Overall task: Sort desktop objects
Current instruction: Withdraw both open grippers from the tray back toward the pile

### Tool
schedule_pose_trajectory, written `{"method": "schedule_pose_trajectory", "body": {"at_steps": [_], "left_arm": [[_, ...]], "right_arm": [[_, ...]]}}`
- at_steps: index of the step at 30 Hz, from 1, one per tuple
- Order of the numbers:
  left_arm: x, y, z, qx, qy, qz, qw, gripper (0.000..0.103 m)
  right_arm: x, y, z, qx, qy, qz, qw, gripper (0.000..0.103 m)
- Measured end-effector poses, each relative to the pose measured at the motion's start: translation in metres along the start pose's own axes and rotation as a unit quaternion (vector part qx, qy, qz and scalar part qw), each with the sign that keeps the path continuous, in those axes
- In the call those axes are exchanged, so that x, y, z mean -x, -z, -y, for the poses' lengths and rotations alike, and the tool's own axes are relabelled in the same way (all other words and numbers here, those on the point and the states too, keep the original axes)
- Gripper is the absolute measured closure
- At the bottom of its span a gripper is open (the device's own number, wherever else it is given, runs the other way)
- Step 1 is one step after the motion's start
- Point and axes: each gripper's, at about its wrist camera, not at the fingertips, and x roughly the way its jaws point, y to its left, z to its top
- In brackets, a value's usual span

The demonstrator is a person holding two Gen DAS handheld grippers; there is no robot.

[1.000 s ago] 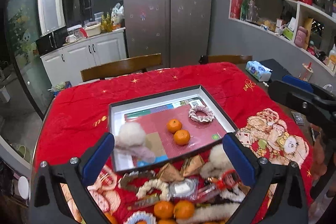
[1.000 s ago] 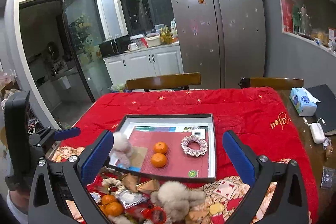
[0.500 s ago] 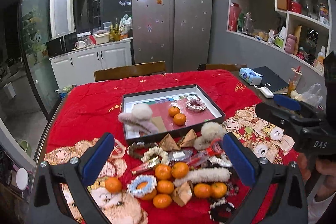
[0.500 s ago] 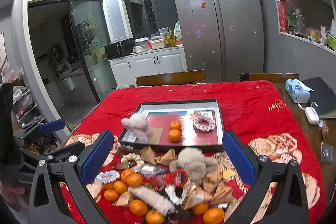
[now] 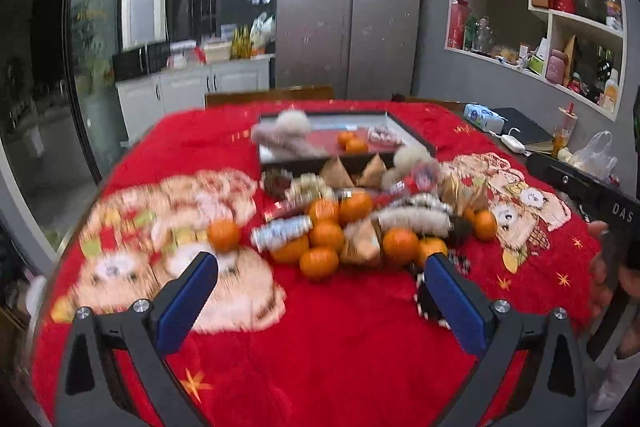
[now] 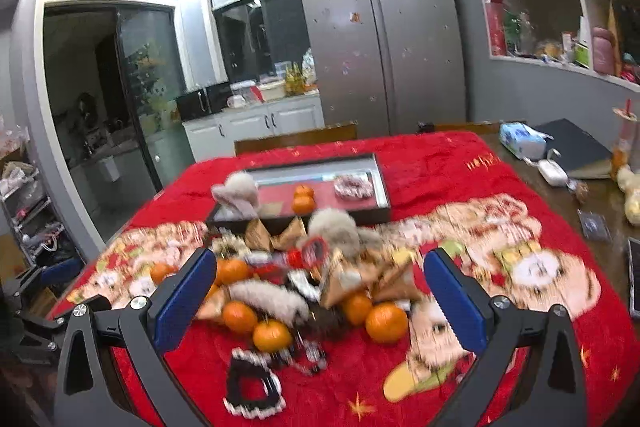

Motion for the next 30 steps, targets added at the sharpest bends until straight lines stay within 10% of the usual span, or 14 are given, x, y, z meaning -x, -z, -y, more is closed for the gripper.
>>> {"method": "schedule_pose_trajectory", "body": {"at_steps": [30], "left_arm": [[-0.082, 0.014, -0.007, -0.017, 0.017, -0.050, 0.9984, 0.000]], "right_arm": [[-0.060, 0.047, -0.046, 0.052, -0.110, -0.071, 0.990, 0.001]]}}
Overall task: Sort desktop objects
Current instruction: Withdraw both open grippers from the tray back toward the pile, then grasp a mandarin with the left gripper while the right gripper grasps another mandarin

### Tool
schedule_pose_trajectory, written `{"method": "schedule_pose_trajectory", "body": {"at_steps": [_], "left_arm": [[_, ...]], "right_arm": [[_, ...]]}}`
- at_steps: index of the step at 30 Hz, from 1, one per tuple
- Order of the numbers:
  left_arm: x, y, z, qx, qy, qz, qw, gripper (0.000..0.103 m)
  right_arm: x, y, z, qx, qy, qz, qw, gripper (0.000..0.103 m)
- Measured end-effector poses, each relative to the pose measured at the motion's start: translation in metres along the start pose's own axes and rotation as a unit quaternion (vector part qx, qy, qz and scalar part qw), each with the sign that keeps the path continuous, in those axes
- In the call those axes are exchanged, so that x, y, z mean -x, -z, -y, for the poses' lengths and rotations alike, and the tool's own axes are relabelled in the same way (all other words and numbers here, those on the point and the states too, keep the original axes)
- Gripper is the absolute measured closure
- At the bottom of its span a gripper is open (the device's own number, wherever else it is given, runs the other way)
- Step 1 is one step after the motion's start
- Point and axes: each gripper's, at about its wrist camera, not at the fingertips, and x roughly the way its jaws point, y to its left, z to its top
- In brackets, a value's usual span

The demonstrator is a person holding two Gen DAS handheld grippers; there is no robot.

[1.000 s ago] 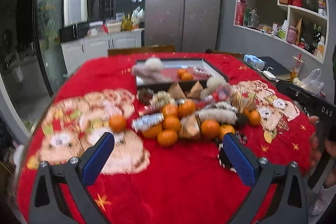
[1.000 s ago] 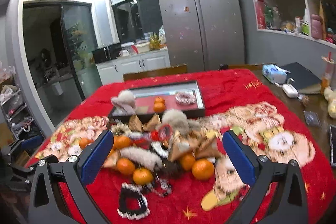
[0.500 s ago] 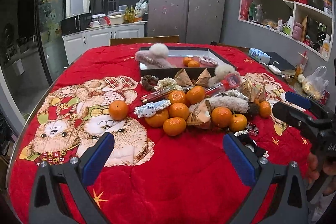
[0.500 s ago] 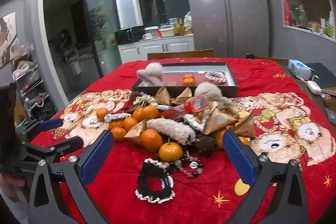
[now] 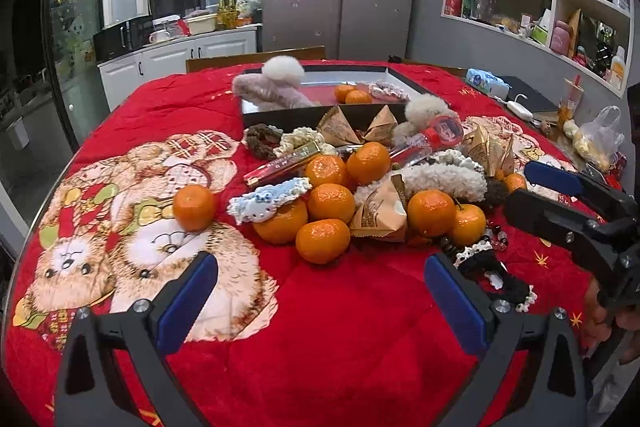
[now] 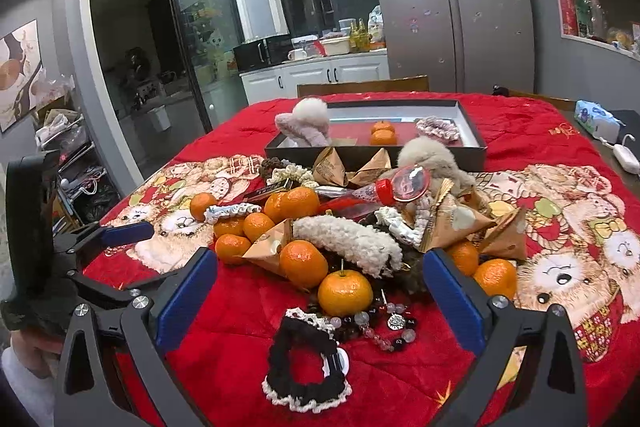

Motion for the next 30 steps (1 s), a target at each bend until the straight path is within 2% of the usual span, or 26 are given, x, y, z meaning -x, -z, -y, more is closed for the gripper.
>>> {"method": "schedule_pose_trajectory", "body": {"at_steps": [10, 12, 14, 17, 22, 25, 27, 29, 30], "left_arm": [[-0.032, -0.005, -0.001, 0.000, 0.018, -0.027, 0.9995, 0.000], [-0.039, -0.004, 0.001, -0.005, 0.017, -0.037, 0.9992, 0.000], [-0.048, -0.004, 0.000, -0.004, 0.022, -0.056, 0.9982, 0.000], [-0.055, -0.007, -0.005, 0.009, 0.027, -0.063, 0.9976, 0.000], [-0.061, -0.010, -0.013, 0.026, 0.041, -0.066, 0.9966, 0.000], [-0.062, -0.010, -0.010, 0.019, 0.051, -0.068, 0.9962, 0.000], [-0.061, -0.010, -0.004, 0.005, 0.061, -0.069, 0.9958, 0.000], [-0.060, -0.010, 0.002, -0.009, 0.062, -0.068, 0.9957, 0.000], [-0.060, -0.011, 0.004, -0.015, 0.062, -0.067, 0.9957, 0.000]], "right_arm": [[-0.030, -0.001, 0.000, 0.016, -0.027, -0.035, 0.999, 0.010], [-0.037, -0.003, 0.001, 0.013, -0.032, -0.045, 0.998, 0.015], [-0.043, -0.003, 0.003, 0.008, -0.031, -0.051, 0.998, 0.016], [-0.046, -0.005, 0.006, 0.007, -0.026, -0.047, 0.999, 0.016], [-0.045, -0.008, 0.008, 0.001, -0.023, -0.048, 0.999, 0.023], [-0.043, -0.007, 0.006, 0.004, -0.024, -0.046, 0.999, 0.028], [-0.038, -0.007, 0.004, -0.005, -0.038, -0.036, 0.999, 0.040], [-0.037, -0.004, 0.004, -0.022, -0.073, -0.035, 0.996, 0.041], [-0.038, -0.003, 0.002, -0.018, -0.075, -0.036, 0.996, 0.042]]}}
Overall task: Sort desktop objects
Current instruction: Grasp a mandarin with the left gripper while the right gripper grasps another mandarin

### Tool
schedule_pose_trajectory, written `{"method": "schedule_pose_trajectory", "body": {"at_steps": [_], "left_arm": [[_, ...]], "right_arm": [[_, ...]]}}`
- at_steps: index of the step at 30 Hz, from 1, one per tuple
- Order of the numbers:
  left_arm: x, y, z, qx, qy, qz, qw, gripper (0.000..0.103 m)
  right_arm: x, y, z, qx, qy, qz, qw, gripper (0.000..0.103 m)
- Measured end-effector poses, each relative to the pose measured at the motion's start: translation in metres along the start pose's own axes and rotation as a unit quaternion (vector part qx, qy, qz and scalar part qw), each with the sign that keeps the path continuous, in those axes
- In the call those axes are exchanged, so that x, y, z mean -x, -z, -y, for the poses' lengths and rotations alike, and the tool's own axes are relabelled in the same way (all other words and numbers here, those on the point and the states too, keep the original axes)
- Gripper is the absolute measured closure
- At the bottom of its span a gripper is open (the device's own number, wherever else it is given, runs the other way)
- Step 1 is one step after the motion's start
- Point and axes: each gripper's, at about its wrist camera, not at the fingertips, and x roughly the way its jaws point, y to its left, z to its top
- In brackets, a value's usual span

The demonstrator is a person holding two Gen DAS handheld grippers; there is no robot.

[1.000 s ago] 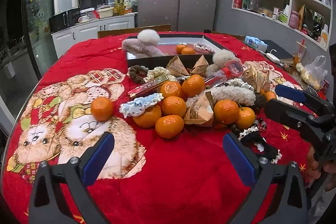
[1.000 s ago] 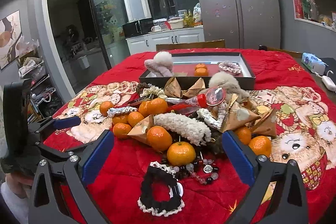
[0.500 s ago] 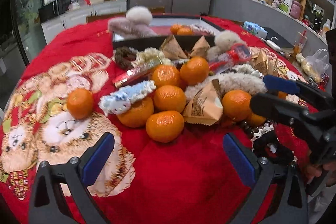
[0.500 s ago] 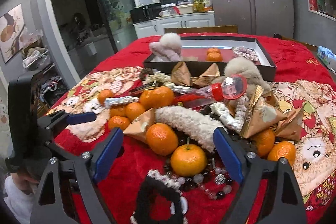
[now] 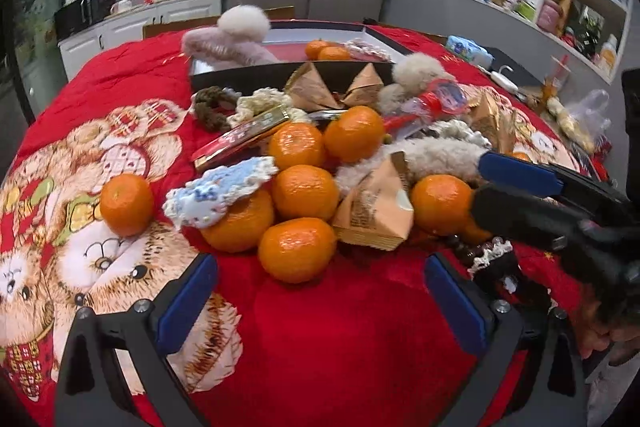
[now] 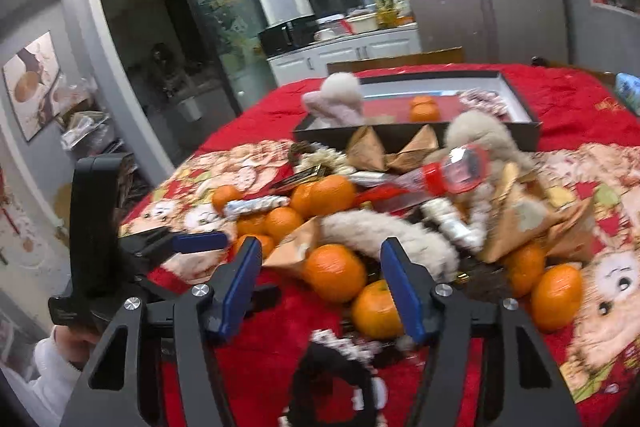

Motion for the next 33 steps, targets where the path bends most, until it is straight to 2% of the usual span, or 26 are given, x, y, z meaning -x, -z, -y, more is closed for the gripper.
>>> {"method": "schedule_pose_trajectory", "body": {"at_steps": [2, 4, 9, 11, 13, 20, 24, 33], "left_arm": [[-0.001, -0.001, 0.003, -0.007, 0.000, -0.002, 1.0000, 0.000], [-0.002, -0.001, 0.003, -0.005, -0.001, -0.003, 1.0000, 0.006], [-0.007, -0.001, -0.004, 0.013, -0.004, -0.016, 0.9998, 0.018], [-0.008, -0.001, -0.009, 0.026, -0.008, -0.020, 0.9994, 0.025], [-0.007, -0.001, -0.014, 0.037, -0.014, -0.019, 0.9990, 0.035], [-0.007, -0.001, -0.024, 0.058, -0.018, -0.015, 0.9980, 0.048], [-0.003, 0.002, -0.027, 0.066, -0.010, -0.008, 0.9978, 0.064], [0.003, 0.006, -0.022, 0.061, -0.020, -0.003, 0.9979, 0.064]], "right_arm": [[-0.005, 0.003, -0.004, 0.012, 0.013, -0.005, 1.000, 0.043], [-0.009, 0.004, -0.002, 0.006, 0.009, -0.011, 1.000, 0.046], [-0.011, 0.003, 0.005, -0.011, 0.011, -0.012, 1.000, 0.062], [-0.011, 0.002, 0.007, -0.013, 0.010, -0.013, 1.000, 0.064], [-0.013, 0.003, 0.007, -0.013, 0.009, -0.016, 1.000, 0.064], [-0.018, 0.005, 0.004, -0.007, 0.010, -0.025, 1.000, 0.064], [-0.019, 0.006, 0.003, -0.007, 0.023, -0.031, 0.999, 0.067], [-0.020, 0.006, 0.004, -0.015, 0.028, -0.031, 0.999, 0.068]]}}
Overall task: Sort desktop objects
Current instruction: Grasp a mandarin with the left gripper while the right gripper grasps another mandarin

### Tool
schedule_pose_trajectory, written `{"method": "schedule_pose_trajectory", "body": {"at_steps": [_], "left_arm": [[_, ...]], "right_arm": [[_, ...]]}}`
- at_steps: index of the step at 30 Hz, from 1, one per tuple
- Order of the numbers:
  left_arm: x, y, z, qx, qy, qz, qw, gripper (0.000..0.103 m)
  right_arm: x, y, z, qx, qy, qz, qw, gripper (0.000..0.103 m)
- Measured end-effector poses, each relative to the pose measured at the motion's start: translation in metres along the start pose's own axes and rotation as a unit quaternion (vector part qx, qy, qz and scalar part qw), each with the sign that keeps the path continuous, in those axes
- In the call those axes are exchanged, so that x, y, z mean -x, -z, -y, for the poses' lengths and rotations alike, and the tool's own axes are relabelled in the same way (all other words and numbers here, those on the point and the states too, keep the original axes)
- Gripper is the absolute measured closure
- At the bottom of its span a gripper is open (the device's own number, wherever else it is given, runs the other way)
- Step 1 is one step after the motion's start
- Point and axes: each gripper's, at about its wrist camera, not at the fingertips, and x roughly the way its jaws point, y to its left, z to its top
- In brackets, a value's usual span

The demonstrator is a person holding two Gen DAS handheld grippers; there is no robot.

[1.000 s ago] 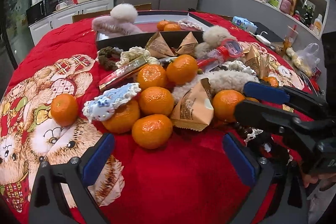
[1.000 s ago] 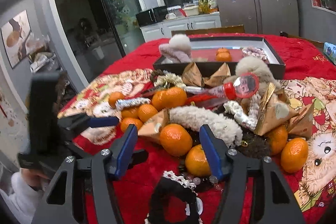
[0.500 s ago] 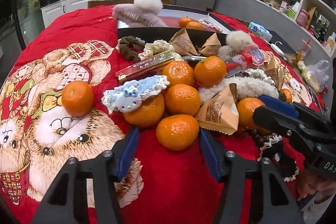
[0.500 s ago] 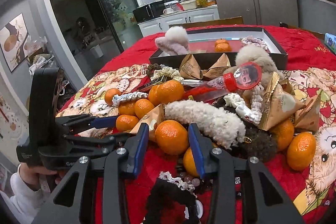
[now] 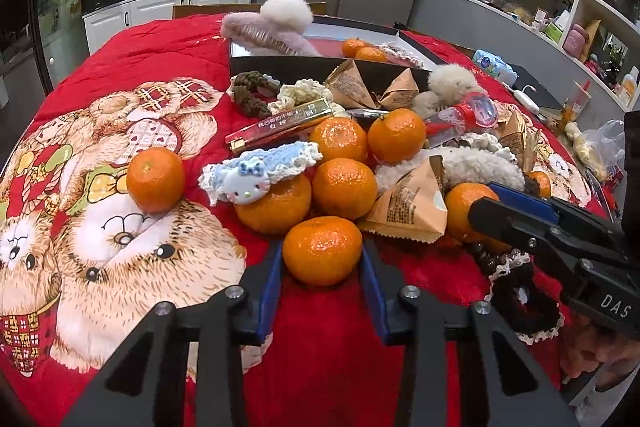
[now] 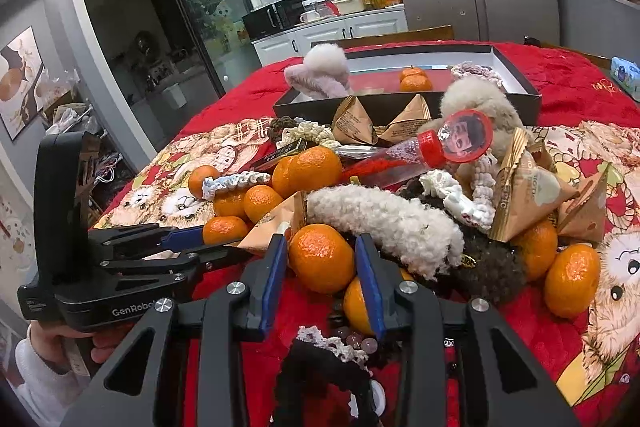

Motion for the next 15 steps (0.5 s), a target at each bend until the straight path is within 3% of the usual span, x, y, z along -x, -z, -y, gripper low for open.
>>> {"method": "schedule_pose_trajectory", "body": {"at_steps": [7, 15], "left_arm": [[0.008, 0.006, 0.000, -0.001, -0.019, 0.005, 0.9998, 0.064], [0.019, 0.012, -0.001, 0.002, -0.013, 0.012, 0.9998, 0.064]], "right_arm": [[0.002, 0.002, -0.001, -0.004, -0.001, 0.000, 1.000, 0.071], [0.008, 0.006, -0.009, -0.002, -0.005, -0.001, 1.000, 0.071]]}}
